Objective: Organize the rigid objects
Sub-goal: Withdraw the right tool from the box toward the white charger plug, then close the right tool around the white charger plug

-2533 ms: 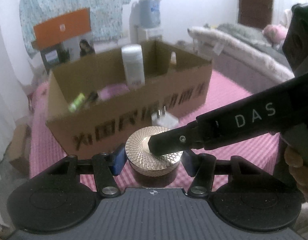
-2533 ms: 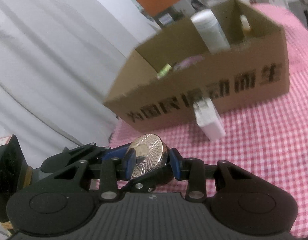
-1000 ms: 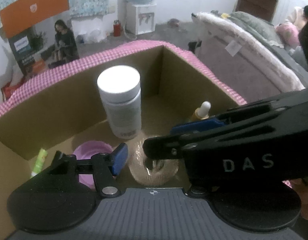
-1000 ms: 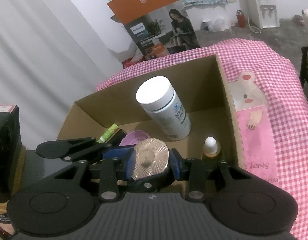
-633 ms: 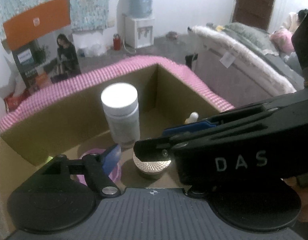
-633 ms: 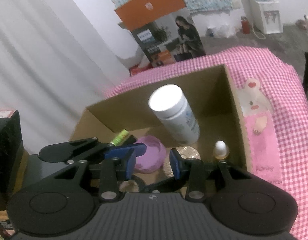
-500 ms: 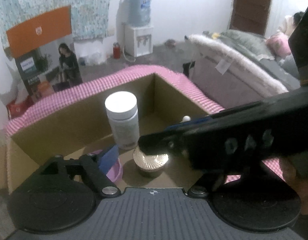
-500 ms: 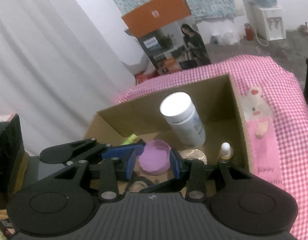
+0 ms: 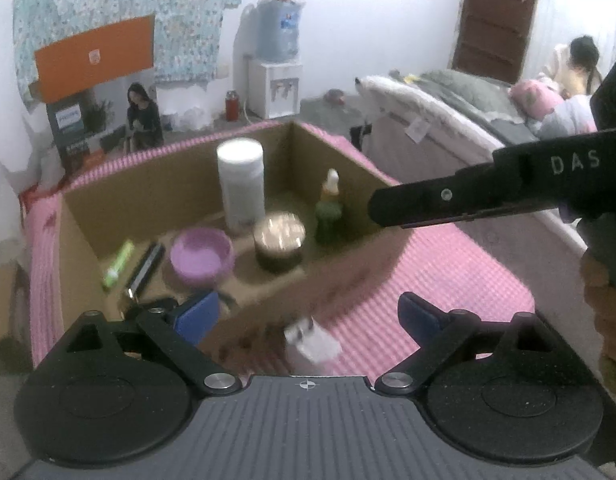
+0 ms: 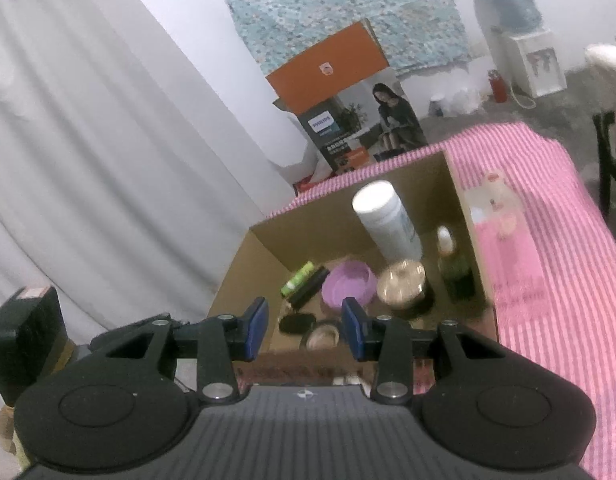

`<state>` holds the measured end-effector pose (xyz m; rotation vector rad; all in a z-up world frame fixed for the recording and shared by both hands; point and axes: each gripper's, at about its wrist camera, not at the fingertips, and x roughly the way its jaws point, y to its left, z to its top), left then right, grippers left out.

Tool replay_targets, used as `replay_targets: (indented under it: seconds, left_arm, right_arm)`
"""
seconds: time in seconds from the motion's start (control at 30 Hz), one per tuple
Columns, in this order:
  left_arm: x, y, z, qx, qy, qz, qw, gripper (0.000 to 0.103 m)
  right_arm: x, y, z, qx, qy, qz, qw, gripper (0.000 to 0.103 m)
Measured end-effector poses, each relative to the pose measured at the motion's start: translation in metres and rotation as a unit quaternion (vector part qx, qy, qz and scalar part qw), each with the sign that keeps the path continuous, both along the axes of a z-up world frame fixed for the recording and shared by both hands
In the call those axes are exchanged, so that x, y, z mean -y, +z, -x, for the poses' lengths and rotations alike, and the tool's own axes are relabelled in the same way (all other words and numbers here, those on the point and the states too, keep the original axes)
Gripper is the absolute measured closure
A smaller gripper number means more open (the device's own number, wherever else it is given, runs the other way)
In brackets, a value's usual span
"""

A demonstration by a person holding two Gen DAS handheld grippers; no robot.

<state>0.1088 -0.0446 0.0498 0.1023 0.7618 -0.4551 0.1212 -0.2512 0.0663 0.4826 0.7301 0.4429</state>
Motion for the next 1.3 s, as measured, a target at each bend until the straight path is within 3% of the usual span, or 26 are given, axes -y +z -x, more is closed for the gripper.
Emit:
replay_targets:
  seconds: [0.23,0.37,0.57,0.83,1.1,1.3]
  left_arm:
    - [0.014,-0.032,0.016,0.002,-0.006,-0.028,0.9996,0.010]
    - [0.024,-0.049,0.015,0.003,-0.006,-0.053,0.9986,0.019]
    - [0.029,-0.067,0.000,-0.015,0.002,-0.055,0.9984,0.029]
    - [0.036,-0.077,-0.009,-0.024,0.002,-0.067,0.9975,0.041]
    - [0.040,-0.079,-0.010,-0.027,0.005,-0.072,0.9970,0.061]
    - [0.042,-0.078,-0.008,-0.031,0.005,-0.073,0.9968,0.063]
  right_arm:
    - [-0.007,-0.039,0.022,-0.047,-0.004,-0.025,0.999,0.060]
    - [-0.009,-0.062,0.020,-0.071,-0.007,-0.028,0.997,0.060]
    - [-0.013,-0.084,0.007,-0.094,-0.007,-0.025,0.995,0.060]
    - [-0.017,-0.104,-0.010,-0.111,0.000,-0.025,0.994,0.062]
    - [-0.025,-0.116,-0.021,-0.120,0.008,-0.026,0.992,0.066]
    - [-0.026,-0.117,-0.021,-0.121,0.007,-0.024,0.992,0.067]
